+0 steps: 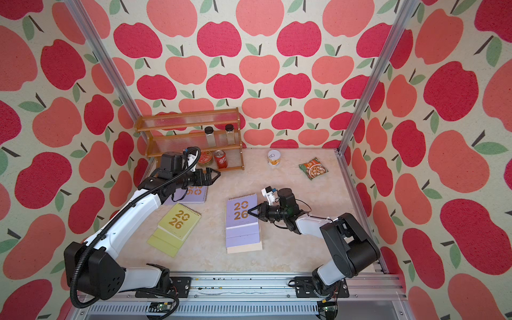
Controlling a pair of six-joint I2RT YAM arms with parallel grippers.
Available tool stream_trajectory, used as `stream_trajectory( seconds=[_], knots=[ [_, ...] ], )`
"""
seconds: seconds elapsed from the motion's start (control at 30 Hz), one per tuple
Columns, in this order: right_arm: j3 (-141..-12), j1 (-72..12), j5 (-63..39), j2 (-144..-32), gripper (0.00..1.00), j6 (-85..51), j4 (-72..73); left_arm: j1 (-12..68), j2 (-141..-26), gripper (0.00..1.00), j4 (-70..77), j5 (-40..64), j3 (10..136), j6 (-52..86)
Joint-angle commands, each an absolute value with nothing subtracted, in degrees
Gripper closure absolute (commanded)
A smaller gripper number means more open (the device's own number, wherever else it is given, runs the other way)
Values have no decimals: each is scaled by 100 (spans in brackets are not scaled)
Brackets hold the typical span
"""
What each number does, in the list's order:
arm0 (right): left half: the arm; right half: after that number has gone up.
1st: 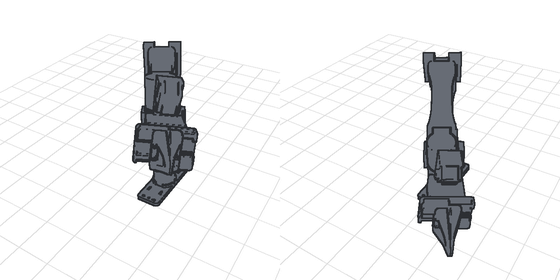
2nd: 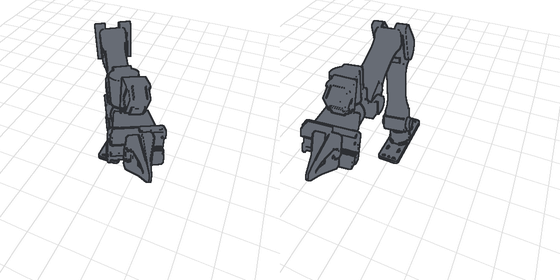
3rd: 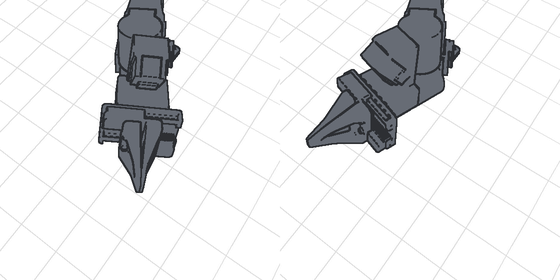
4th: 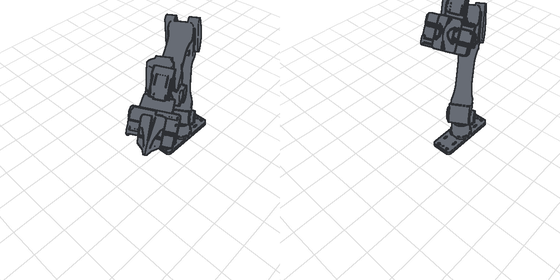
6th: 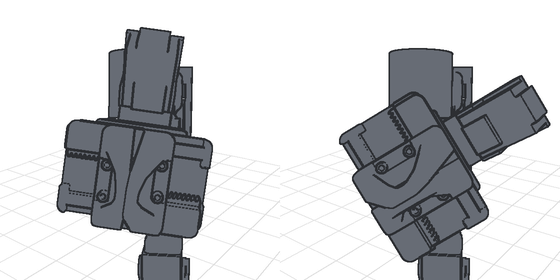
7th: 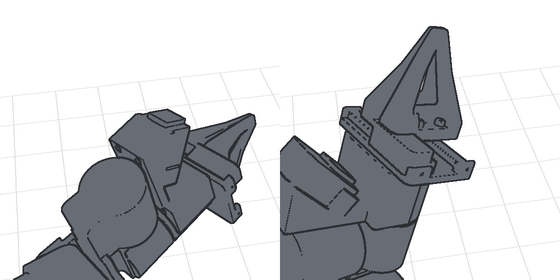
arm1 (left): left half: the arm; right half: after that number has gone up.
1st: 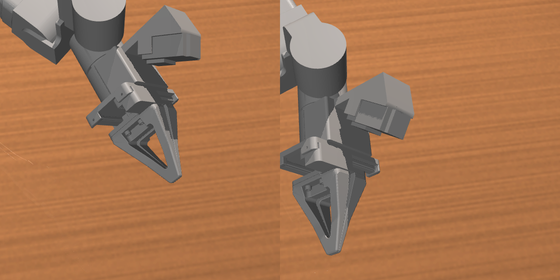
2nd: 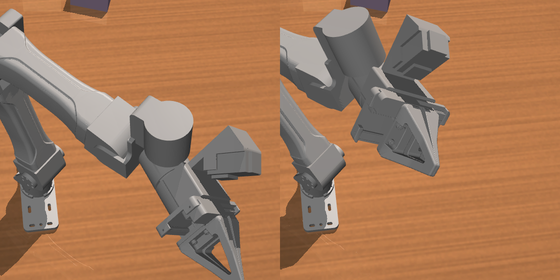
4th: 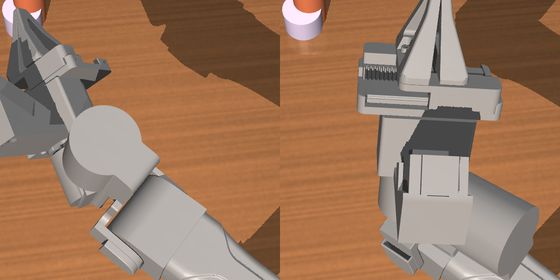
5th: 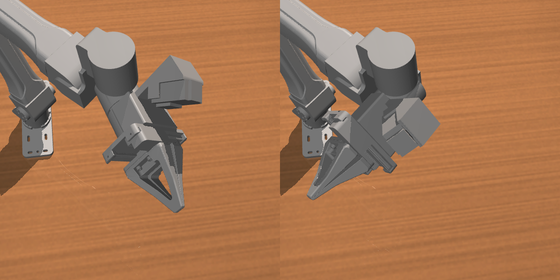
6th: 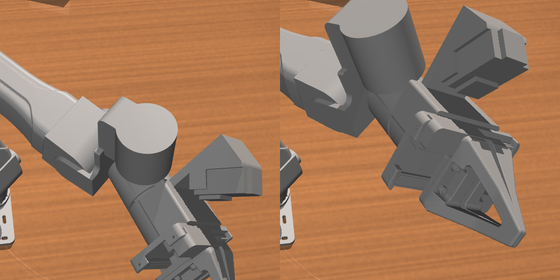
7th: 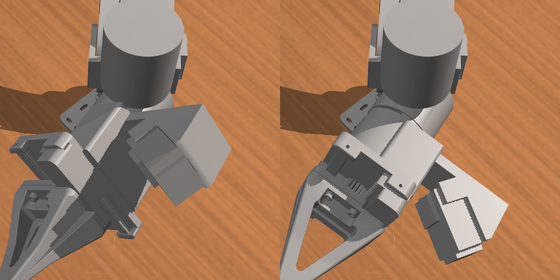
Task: Stack the calendars
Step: Place the calendar at the calendar, then adjust the calendar at the calendar.
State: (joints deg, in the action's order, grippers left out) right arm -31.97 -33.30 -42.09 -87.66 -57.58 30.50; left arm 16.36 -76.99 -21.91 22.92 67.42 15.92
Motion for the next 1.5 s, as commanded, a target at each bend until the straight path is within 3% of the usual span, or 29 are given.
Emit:
stream_trajectory(
  seconds=[0.0,0.27,0.37,0.57,0.7,0.9,1.17,1.47],
  knots=[
    [-3146,-3305,-4326,-8780,100,-5579,3022,1600,-7726,0,-2144,2343,6719,1616],
    [-3238,-3302,-4140,-8834,100,-5274,2449,1600,-7755,0,-2151,2360,6748,1616],
    [-3323,-3289,-4003,-8760,92,-5079,2032,1597,-7774,0,-2169,2367,6750,1606],
    [-3860,-3331,-3234,-8414,48,-4229,122,1608,-7782,0,-2188,2384,6750,1608],
    [-4266,-3355,-2615,-8323,27,-3836,-983,1614,-7798,0,-2202,2382,6763,1600],
    [-4910,-3645,-1831,-8626,13,-3522,-1936,1617,-7792,0,-2226,2336,6750,1569],
    [-5581,-4039,-1291,-9265,11,-3489,-2402,1610,-7778,0,-2284,2269,6750,1521],
    [-5878,-4185,-1422,-9552,10,-3432,-2217,1609,-7740,0,-2320,2250,6724,1494]
  ],
)
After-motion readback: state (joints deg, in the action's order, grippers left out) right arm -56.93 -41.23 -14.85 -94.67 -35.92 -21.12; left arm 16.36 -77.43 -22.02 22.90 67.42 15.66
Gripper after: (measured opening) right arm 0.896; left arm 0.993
